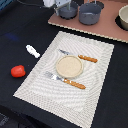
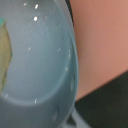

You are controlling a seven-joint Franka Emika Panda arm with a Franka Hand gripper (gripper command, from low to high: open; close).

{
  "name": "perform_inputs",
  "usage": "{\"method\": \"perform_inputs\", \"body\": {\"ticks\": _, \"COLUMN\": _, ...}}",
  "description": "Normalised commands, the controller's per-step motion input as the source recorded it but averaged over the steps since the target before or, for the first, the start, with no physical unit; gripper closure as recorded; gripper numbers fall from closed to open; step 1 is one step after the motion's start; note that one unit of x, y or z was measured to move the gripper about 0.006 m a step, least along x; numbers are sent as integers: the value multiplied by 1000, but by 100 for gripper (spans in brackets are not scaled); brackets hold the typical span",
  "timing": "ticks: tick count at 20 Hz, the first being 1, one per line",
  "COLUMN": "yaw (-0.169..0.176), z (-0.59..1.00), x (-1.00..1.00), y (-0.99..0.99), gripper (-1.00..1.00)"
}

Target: Place the pan onto the stove and place the fish and sausage into the pan.

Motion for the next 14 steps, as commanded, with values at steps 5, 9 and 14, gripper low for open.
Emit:
{"method": "perform_inputs", "body": {"ticks": 5, "yaw": 16, "z": 466, "x": 53, "y": -925, "gripper": -100}}
{"method": "perform_inputs", "body": {"ticks": 9, "yaw": 25, "z": 229, "x": 84, "y": -979, "gripper": -100}}
{"method": "perform_inputs", "body": {"ticks": 14, "yaw": 33, "z": 19, "x": 104, "y": -993, "gripper": -100}}
